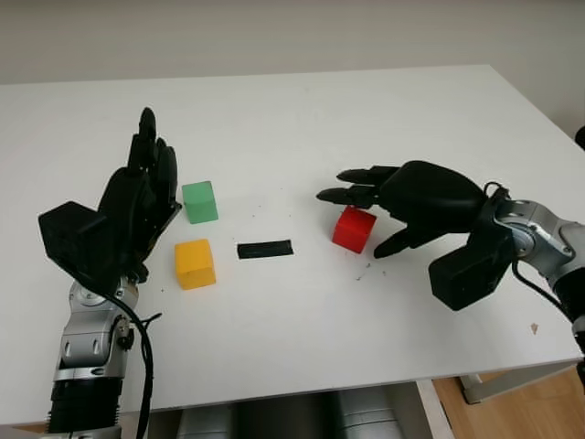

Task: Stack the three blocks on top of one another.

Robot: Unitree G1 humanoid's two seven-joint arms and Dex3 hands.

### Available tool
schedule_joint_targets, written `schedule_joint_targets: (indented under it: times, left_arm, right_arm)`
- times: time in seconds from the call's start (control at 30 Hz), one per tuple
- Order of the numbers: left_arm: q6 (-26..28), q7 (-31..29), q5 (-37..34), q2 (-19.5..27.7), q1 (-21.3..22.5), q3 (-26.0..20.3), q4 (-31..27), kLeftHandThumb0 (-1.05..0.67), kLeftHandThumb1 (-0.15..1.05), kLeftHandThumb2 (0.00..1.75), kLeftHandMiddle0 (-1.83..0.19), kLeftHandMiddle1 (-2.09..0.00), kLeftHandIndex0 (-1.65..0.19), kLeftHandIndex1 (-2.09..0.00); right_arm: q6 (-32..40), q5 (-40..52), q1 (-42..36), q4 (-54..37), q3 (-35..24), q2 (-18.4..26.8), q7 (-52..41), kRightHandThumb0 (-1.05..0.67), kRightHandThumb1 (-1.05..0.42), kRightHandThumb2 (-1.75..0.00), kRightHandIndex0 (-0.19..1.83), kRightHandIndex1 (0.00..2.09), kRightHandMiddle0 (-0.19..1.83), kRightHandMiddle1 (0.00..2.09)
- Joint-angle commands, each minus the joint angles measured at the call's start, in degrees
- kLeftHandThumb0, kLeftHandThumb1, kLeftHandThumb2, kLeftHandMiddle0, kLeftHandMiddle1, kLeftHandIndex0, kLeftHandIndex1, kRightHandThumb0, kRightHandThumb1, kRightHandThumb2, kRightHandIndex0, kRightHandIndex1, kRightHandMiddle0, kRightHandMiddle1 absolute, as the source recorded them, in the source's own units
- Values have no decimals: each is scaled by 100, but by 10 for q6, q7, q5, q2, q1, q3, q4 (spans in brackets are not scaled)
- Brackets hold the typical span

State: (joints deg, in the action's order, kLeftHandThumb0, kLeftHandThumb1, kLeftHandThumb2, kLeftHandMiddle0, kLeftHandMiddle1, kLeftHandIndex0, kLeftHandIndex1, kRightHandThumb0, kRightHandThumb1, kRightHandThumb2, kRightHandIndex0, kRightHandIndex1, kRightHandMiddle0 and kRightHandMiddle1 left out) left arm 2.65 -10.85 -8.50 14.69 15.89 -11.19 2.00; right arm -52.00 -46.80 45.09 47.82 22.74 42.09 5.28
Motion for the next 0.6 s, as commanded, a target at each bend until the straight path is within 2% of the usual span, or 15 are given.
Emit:
schedule_joint_targets:
  times: [0.0, 0.43, 0.57]
  left_arm:
    - [-6, 1, 1, 2, 1, 1, -14, -72, 105, 67, 19, 0, 19, 0]
    - [-2, 16, 3, -11, -3, 5, -25, -73, 105, 66, 19, 0, 19, 0]
    - [-1, 18, 0, -14, -4, 4, -25, -72, 105, 67, 19, 0, 19, 0]
  right_arm:
    - [-9, -14, 21, 18, 10, -7, 30, -41, -86, -6, 38, 12, 43, 18]
    - [-5, -79, 66, 73, 73, -13, 123, -41, -87, -5, 39, 12, 49, 31]
    - [-5, -83, 77, 80, 81, -9, 135, -36, -87, -5, 41, 10, 35, 72]
